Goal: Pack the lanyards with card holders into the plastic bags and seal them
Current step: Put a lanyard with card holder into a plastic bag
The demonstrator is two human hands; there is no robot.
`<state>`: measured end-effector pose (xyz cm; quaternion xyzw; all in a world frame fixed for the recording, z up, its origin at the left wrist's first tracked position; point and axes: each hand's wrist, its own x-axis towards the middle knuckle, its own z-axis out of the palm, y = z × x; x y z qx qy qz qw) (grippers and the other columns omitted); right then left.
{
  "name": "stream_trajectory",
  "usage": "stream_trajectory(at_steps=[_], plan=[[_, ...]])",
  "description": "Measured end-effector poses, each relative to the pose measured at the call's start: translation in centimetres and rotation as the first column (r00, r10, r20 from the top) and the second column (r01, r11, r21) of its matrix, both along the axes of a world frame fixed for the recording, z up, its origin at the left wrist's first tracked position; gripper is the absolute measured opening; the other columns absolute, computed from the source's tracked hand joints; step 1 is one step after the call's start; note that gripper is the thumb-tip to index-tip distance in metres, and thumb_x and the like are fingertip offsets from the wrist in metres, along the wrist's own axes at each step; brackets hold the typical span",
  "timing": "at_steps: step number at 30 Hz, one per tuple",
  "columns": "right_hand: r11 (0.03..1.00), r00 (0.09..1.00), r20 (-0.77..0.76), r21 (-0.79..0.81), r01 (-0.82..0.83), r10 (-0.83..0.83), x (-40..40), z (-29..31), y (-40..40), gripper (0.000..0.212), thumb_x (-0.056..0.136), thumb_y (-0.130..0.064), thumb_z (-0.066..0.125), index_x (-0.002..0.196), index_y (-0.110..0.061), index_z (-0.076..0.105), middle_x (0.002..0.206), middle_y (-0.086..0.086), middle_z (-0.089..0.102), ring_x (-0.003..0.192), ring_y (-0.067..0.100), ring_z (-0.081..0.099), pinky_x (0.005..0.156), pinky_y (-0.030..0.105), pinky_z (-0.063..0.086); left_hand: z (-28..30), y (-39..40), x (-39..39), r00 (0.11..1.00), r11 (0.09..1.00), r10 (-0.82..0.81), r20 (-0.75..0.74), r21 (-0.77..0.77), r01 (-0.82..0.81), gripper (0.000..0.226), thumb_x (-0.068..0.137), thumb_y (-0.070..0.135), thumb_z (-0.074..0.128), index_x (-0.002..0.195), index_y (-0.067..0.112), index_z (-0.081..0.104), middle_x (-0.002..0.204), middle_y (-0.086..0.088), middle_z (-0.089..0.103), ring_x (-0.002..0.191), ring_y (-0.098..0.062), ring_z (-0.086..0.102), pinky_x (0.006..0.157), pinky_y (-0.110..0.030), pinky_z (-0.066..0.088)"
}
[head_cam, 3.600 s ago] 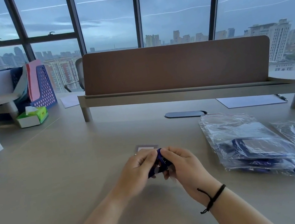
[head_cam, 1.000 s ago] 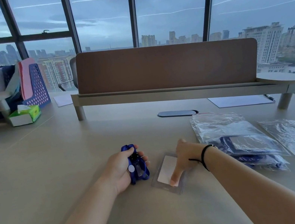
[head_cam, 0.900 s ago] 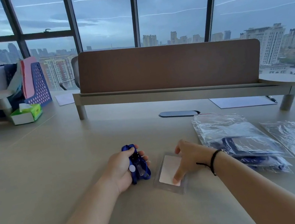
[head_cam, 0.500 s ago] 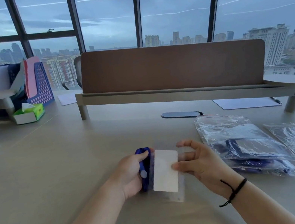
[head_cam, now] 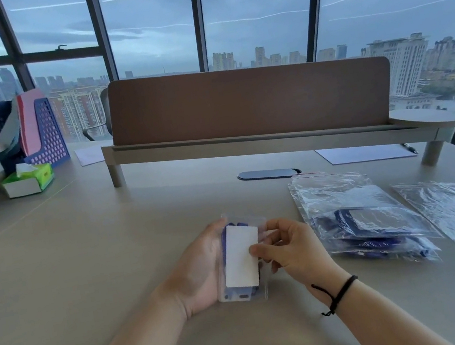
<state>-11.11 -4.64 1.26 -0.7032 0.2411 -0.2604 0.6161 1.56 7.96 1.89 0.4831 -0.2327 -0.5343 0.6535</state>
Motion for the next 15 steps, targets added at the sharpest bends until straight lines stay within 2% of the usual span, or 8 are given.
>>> stream_trajectory(at_steps=[2, 4, 7, 9, 11, 12, 15], plan=[[1.000, 1.000, -0.003, 0.023, -0.005, 0.005, -0.1, 0.4, 0.3, 0.029, 0.079, 0.000, 0.077, 0.104, -0.009, 0.066, 0.072, 0.006, 0.069, 0.055, 0.011, 0.063, 0.049, 0.026, 0.049, 0.1, 0.0, -0.5, 0.998, 1.000, 0.005, 0.059, -0.012, -0.005, 0.035, 0.100, 0.025, 0.048, 0.126, 0.012, 0.068, 0.123, -0.026, 0.065, 0.103, -0.036, 0.063, 0.096, -0.052, 0.050], [0.999, 1.000, -0.003, 0.044, 0.002, -0.002, -0.3, 0.8, 0.5, 0.030, 0.082, -0.002, 0.075, 0.108, -0.008, 0.062, 0.080, 0.008, 0.074, 0.056, 0.011, 0.064, 0.049, 0.022, 0.047, 0.4, -0.1, -1.0, 0.996, 0.999, 0.034, 0.084, -0.018, -0.032, 0.031, 0.099, 0.011, 0.049, 0.123, 0.009, 0.067, 0.117, -0.029, 0.066, 0.097, -0.037, 0.065, 0.088, -0.051, 0.053], [0.997, 0.999, 0.041, 0.079, -0.013, 0.010, -1.2, 1.6, 0.8, 0.029, 0.085, -0.003, 0.072, 0.111, -0.011, 0.061, 0.085, 0.009, 0.076, 0.060, 0.007, 0.068, 0.049, 0.016, 0.047, 1.0, -0.5, -1.5, 0.999, 0.997, 0.046, 0.010, -0.068, -0.045, 0.032, 0.099, 0.011, 0.048, 0.125, 0.007, 0.067, 0.124, -0.031, 0.063, 0.105, -0.043, 0.063, 0.097, -0.059, 0.047], [0.991, 0.995, 0.081, 0.113, -0.064, 0.055, -2.1, 2.0, 1.0, 0.031, 0.085, -0.003, 0.072, 0.113, -0.011, 0.061, 0.091, 0.008, 0.077, 0.074, 0.015, 0.074, 0.061, 0.023, 0.056, 1.6, -1.0, -2.4, 0.999, 0.994, 0.021, -0.040, -0.106, -0.025, 0.038, 0.096, 0.013, 0.050, 0.131, 0.005, 0.063, 0.130, -0.030, 0.060, 0.117, -0.049, 0.058, 0.104, -0.064, 0.042], [0.986, 0.989, 0.120, 0.133, -0.103, 0.087, -3.2, 2.4, 1.0, 0.033, 0.085, -0.001, 0.071, 0.116, -0.011, 0.063, 0.098, 0.009, 0.077, 0.088, 0.024, 0.074, 0.074, 0.035, 0.060, 2.4, -1.6, -3.6, 0.998, 0.989, -0.011, -0.064, -0.147, 0.001, 0.040, 0.091, 0.015, 0.053, 0.128, 0.009, 0.066, 0.127, -0.027, 0.064, 0.115, -0.045, 0.061, 0.102, -0.061, 0.045], [0.986, 0.988, 0.131, 0.132, -0.099, 0.082, -3.8, 2.8, 0.9, 0.032, 0.086, 0.000, 0.070, 0.116, -0.010, 0.065, 0.099, 0.010, 0.077, 0.091, 0.026, 0.074, 0.075, 0.037, 0.060, 2.8, -2.0, -4.4, 0.997, 0.986, -0.033, -0.066, -0.163, 0.022, 0.039, 0.092, 0.016, 0.052, 0.127, 0.012, 0.067, 0.126, -0.025, 0.065, 0.111, -0.042, 0.063, 0.100, -0.060, 0.046], [0.987, 0.986, 0.165, 0.154, -0.042, 0.016, -6.1, 4.1, -0.1, 0.027, 0.085, 0.003, 0.069, 0.111, -0.005, 0.068, 0.098, 0.012, 0.076, 0.090, 0.027, 0.074, 0.069, 0.033, 0.060, 3.8, -3.6, -6.6, 0.997, 0.982, -0.076, -0.024, -0.176, 0.071, 0.036, 0.099, 0.017, 0.048, 0.130, 0.016, 0.065, 0.128, -0.022, 0.065, 0.108, -0.039, 0.063, 0.104, -0.066, 0.038]])
